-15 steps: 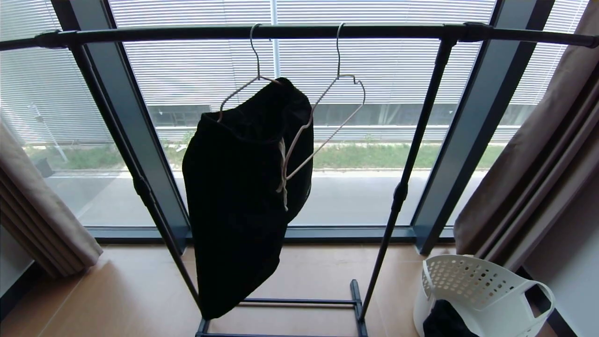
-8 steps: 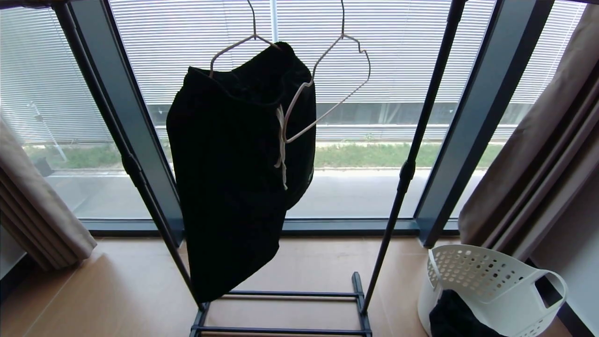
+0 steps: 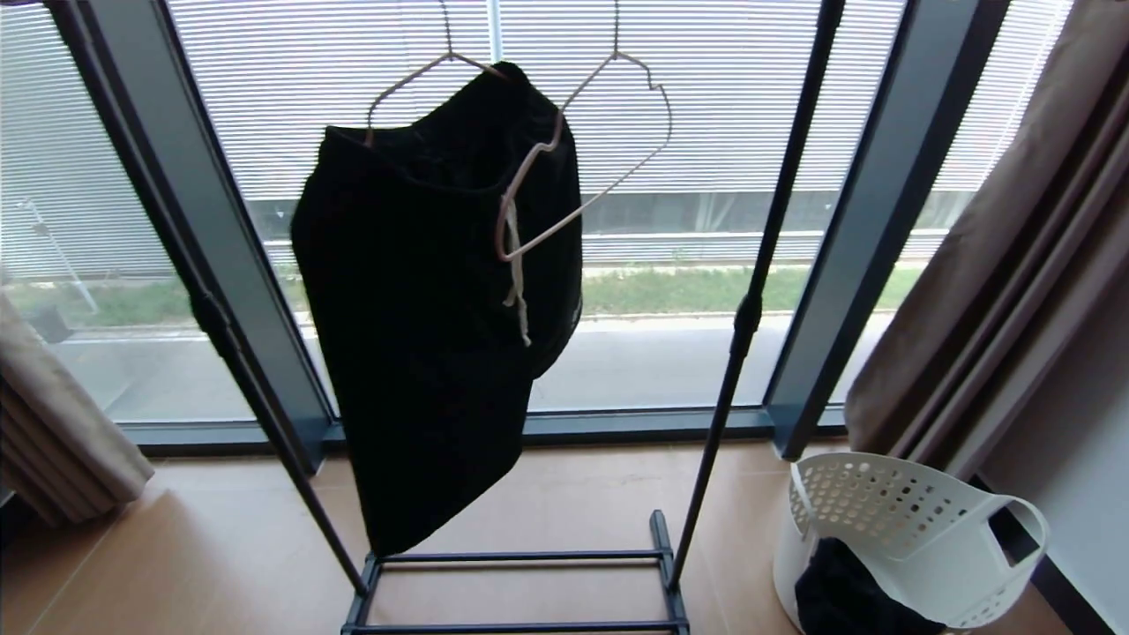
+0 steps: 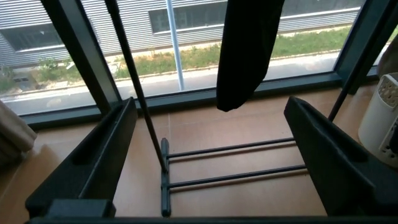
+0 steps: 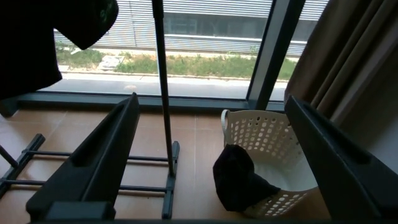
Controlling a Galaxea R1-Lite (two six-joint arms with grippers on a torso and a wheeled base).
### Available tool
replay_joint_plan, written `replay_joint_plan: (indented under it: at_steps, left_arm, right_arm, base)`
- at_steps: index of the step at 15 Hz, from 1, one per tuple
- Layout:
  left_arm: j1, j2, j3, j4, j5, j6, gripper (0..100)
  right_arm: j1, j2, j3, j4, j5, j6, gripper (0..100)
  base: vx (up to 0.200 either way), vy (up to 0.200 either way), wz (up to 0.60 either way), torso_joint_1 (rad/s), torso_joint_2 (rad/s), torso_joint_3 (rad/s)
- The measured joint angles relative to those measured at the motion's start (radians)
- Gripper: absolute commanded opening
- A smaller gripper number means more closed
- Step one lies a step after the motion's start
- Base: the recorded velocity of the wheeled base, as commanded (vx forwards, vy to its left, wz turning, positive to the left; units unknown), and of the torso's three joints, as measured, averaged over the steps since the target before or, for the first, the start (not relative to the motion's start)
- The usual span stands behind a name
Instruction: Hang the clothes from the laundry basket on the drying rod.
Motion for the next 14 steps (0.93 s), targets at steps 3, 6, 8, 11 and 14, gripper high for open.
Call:
replay_joint_plan:
  at_steps: [3,6,8,11,14]
  left_arm:
    - [0.001,0.000,0.000,0.000,0.000,0.000,100]
    - [0.001,0.000,0.000,0.000,0.000,0.000,100]
    - [0.001,0.000,0.000,0.000,0.000,0.000,100]
    - [0.000,0.000,0.000,0.000,0.000,0.000,100]
    - [0.001,0.000,0.000,0.000,0.000,0.000,100]
  right_arm:
    - [0.000,0.000,0.000,0.000,0.000,0.001,100]
    - [0.000,0.000,0.000,0.000,0.000,0.000,100]
    - [0.000,0.000,0.000,0.000,0.000,0.001,100]
    - [0.000,0.000,0.000,-0.001,0.001,0.001,100]
    - [0.000,0.000,0.001,0.000,0.000,0.002,100]
  base:
    - [0.000,0.000,-0.60,0.001,0.00,0.002]
    - [0.000,0.000,-0.20,0.004,0.00,0.001]
    - [0.000,-0.200,0.00,0.002,0.00,0.002]
    - [0.000,-0.200,0.00,0.002,0.00,0.005]
    - [0.000,-0.200,0.00,0.004,0.00,0.004]
